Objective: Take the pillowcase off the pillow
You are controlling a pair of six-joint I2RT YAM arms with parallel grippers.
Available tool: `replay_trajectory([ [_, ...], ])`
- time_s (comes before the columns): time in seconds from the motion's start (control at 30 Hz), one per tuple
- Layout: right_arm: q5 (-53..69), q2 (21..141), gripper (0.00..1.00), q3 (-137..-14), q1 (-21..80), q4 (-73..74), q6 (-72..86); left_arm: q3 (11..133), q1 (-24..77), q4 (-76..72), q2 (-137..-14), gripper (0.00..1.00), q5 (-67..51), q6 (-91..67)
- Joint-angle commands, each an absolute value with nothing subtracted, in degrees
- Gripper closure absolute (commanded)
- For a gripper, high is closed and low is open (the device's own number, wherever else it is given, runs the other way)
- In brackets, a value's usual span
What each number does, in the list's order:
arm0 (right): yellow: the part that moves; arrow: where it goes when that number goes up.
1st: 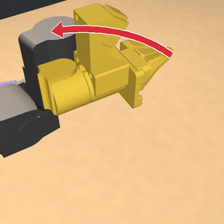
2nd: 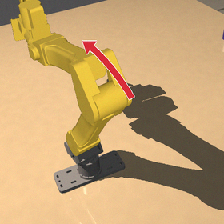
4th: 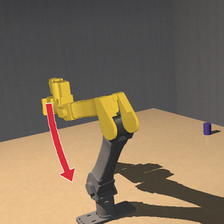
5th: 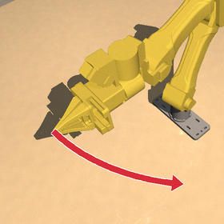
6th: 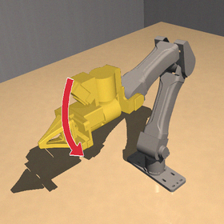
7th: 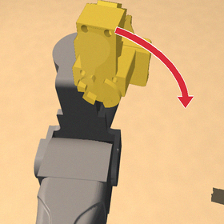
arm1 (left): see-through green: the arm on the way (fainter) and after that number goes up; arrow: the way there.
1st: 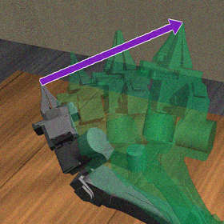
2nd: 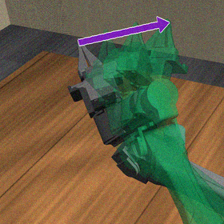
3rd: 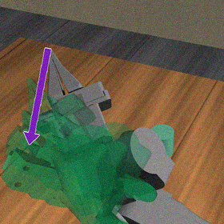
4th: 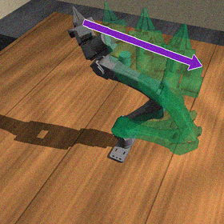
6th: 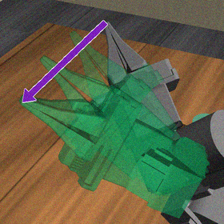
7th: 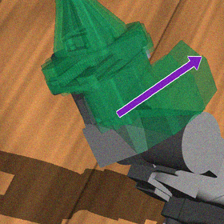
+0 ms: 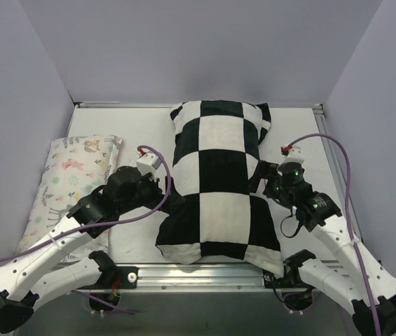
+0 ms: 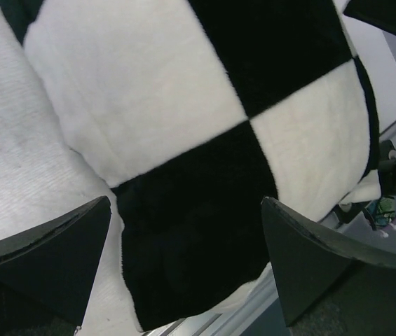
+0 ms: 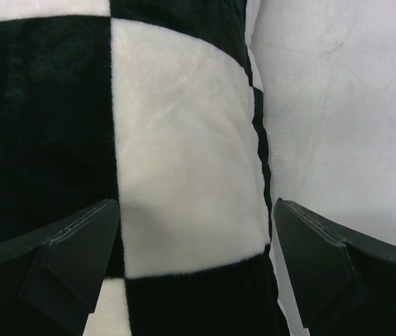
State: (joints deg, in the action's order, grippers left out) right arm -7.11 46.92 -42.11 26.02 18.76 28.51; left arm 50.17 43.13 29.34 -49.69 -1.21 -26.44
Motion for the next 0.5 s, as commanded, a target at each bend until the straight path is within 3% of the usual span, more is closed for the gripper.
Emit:
replay_trajectory([
  [0.0, -6.15, 52.46, 0.0, -48.58, 25.76, 18.11, 24.96, 50.1, 48.49, 24.36, -49.75, 0.03, 1.75, -29.35],
  [0.4, 12.47, 77.42, 0.0, -59.76, 16.61, 6.69, 30.5, 48.87, 60.91, 19.24, -64.41, 0.02, 14.76, -37.69],
  [0.47, 14.84, 79.71, 0.04, -58.28, 16.7, 4.41, 31.89, 48.87, 61.0, 19.51, -66.88, 0.05, 17.22, -39.28],
])
